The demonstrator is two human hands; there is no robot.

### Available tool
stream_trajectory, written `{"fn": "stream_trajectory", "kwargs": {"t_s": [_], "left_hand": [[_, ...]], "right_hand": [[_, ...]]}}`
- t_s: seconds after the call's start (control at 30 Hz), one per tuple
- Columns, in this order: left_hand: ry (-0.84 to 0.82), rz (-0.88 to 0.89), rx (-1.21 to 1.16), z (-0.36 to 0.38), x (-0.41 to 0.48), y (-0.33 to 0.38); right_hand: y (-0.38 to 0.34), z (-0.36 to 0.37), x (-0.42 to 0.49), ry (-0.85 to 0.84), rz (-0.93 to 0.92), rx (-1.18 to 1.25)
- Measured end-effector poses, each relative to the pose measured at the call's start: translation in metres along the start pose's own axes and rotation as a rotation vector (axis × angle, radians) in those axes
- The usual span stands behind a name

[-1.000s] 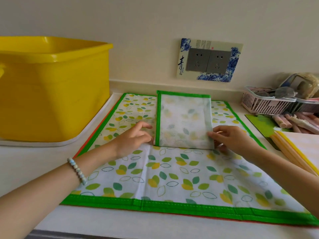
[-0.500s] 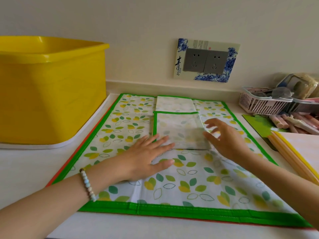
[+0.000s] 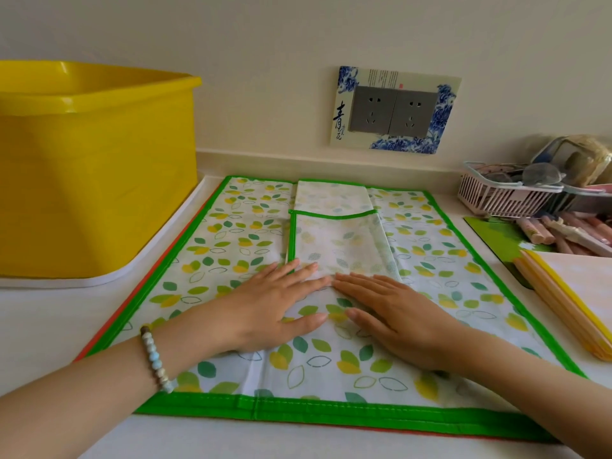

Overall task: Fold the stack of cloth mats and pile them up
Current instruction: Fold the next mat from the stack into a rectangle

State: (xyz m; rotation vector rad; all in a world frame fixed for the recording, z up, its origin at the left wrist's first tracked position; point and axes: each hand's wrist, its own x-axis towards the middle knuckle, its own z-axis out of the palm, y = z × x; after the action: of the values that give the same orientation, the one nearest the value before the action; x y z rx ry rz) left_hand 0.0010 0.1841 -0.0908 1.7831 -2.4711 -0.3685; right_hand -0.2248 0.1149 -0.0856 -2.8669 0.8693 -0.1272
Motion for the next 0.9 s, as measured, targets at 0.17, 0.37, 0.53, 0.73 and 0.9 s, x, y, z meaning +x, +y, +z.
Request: {"fn": "stream_trajectory", "kwargs": {"t_s": [0.17,0.37,0.53,0.73,0.9], "left_hand": [[-0.012,0.001,-0.001,-0.002,0.000,-0.002],[-0.025,0.004,0.035,0.004,0.000,-0.004],[0.005,0.021,-0.002,0.007,0.001,-0.005],[0.086,0.002,-0.028,-0.007,0.011,-0.013],[0.105,-0.040,-0.080,-0.017,0.022,-0.012]], "right_hand": [[0.018,-0.007,-0.016,-0.046,0.028,-0.012],[0.044,-0.013,-0.046,-0.085,0.072,0.007],[0.052,-0.021,-0.041,0.004,0.094,0.136],[0.059,-0.030,-0.016,0.160,0.057,-0.072],[0.055,-0.029,-0.002,0.098,0.072,-0.172]]}}
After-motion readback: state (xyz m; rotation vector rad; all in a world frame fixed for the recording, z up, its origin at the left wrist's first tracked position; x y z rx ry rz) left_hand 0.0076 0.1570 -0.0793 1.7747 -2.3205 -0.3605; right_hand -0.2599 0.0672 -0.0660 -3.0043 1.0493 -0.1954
